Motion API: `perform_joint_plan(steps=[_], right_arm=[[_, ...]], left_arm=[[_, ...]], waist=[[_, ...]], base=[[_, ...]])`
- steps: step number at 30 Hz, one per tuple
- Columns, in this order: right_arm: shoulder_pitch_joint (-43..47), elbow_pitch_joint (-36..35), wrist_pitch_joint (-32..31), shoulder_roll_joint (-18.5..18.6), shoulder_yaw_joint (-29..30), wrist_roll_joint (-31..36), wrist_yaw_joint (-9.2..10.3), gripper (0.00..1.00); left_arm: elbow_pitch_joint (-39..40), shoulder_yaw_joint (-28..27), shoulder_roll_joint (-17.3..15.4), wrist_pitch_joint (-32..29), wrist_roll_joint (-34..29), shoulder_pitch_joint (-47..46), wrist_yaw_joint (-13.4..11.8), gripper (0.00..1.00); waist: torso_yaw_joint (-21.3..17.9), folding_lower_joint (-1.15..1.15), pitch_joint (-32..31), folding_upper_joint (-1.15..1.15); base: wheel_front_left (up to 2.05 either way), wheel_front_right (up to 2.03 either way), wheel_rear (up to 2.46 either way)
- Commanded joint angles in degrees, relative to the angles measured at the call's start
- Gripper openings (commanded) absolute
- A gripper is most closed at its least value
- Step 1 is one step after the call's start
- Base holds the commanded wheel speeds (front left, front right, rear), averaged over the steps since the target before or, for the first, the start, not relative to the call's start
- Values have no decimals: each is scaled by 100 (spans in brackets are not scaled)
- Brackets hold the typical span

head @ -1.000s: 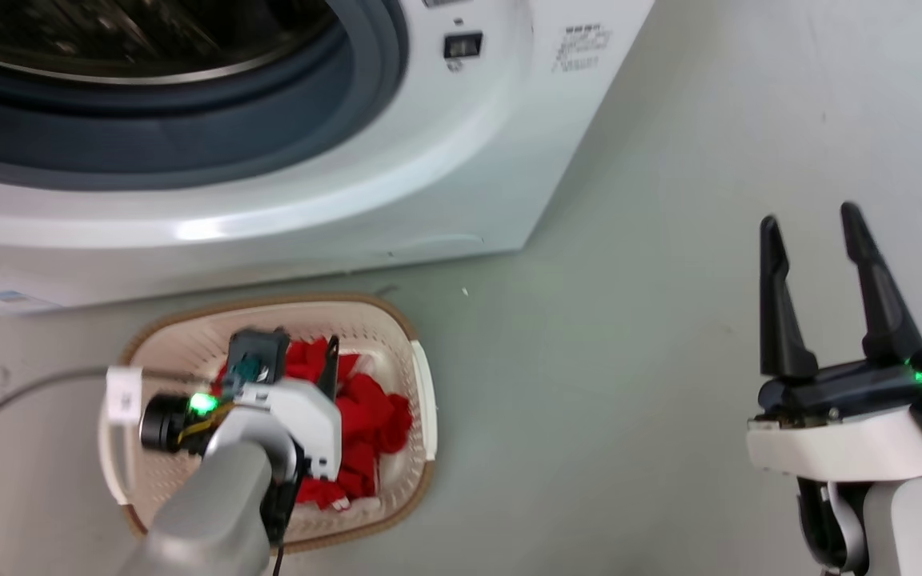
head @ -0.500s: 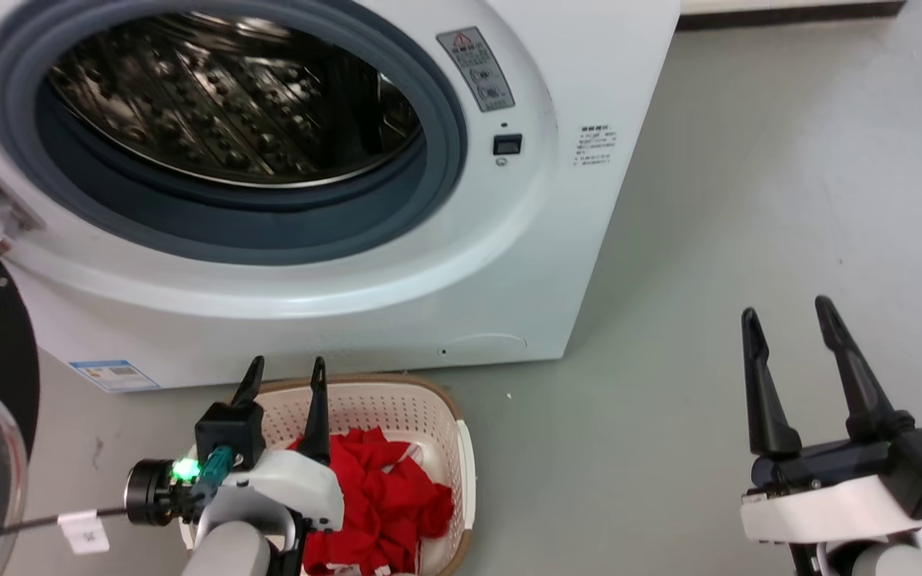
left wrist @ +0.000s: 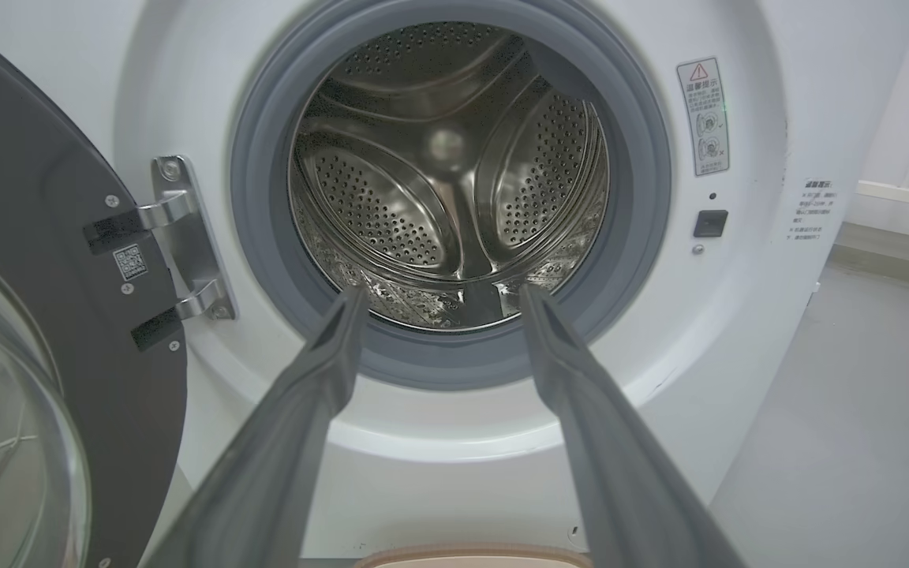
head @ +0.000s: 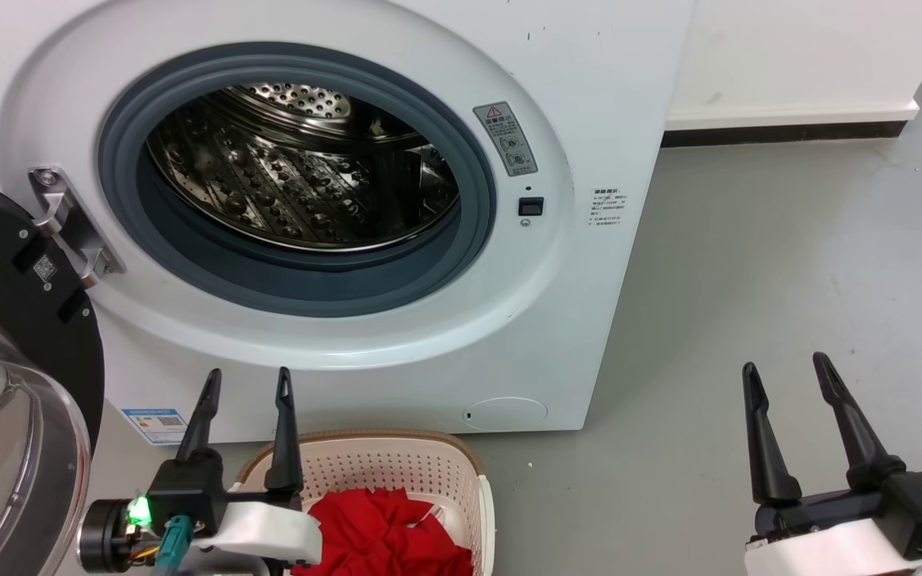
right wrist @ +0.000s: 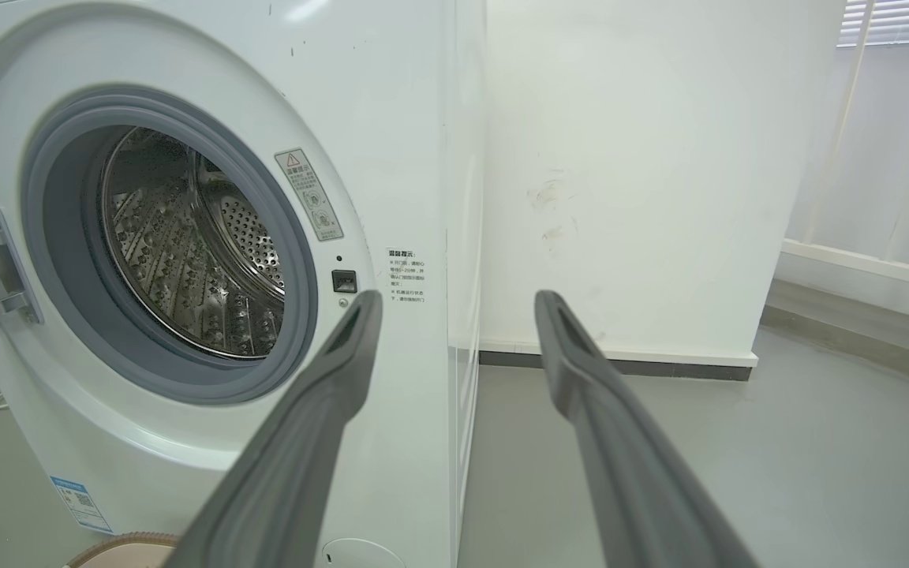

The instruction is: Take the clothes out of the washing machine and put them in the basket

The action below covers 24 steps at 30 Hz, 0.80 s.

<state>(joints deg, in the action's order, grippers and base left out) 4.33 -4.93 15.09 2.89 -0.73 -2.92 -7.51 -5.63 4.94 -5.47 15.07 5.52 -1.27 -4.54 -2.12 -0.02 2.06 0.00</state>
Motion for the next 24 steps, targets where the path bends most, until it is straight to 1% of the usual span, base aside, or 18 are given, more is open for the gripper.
perform_joint_plan(steps=[1,4,8,24], right_arm=[[73,19,12,-3,-4,53,4,100],[126,33,12,-2,21,30,4,100],[182,61,12,-3,71,-12,4,100],[270,155,12,-3,104,-90,4,100]], left_arm=[[125,-75,30,15,-63,109,4,100],[357,-199,95,15,-157,251,-8,100],[514,-283,145,15,-244,423,51,100],[549,-421,236,15,-337,596,176,100]], waist=[[21,2,-49,0],[21,2,-105,0],[27,2,-168,0],[26,2,-259,0]], base=[[0,0,0],[0,0,0],[0,0,0],[0,0,0]])
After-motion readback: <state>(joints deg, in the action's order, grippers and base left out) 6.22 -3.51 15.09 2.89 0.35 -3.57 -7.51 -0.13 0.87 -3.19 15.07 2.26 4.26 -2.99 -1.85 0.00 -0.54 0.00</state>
